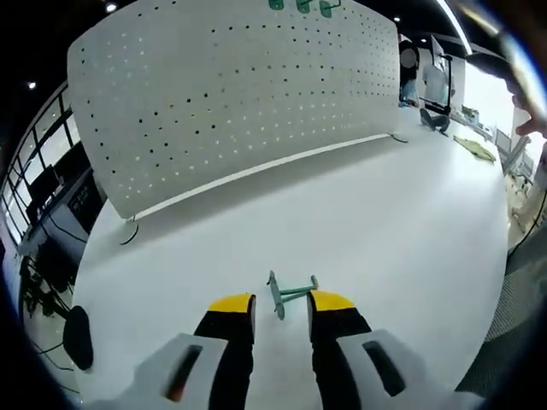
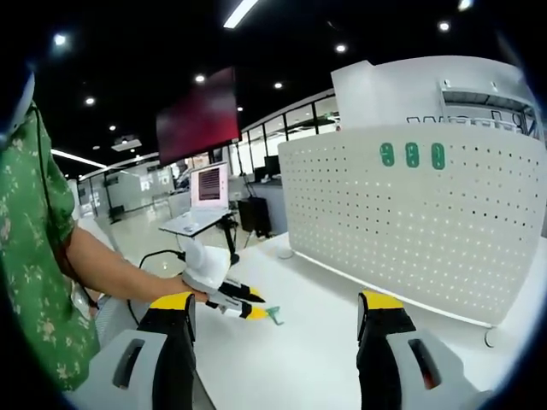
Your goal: Insert the hook assembly into the mounting plate slot until the hook locks in place.
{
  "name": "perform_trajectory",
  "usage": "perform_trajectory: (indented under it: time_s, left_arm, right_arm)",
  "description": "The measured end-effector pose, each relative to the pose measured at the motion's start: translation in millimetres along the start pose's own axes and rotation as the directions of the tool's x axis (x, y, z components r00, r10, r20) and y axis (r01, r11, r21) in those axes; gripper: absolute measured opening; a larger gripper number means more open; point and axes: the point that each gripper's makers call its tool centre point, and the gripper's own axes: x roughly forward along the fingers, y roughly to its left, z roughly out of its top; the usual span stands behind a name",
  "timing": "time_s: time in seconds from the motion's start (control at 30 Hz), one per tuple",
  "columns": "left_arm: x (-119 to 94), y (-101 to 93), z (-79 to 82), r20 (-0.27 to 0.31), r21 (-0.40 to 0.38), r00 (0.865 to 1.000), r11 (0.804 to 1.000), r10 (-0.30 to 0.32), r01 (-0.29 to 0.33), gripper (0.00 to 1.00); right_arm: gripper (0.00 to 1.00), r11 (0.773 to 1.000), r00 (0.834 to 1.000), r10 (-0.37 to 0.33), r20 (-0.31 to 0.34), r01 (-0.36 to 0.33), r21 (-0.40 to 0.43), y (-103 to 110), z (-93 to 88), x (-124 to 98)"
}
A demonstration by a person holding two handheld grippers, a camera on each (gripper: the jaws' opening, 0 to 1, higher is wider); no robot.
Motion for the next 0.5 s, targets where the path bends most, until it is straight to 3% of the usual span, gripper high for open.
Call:
perform_trajectory:
  time_s: [0.5]
  left_arm:
    - [4.0,-2.5,-5.6,-0.020,0.013,1.000,1.000,-0.012,0.013,0.11]
  right_arm:
    - [0.79,1.000,1.000,-0.002,-0.002,0.002,0.007,-3.5,-1.2,1.8]
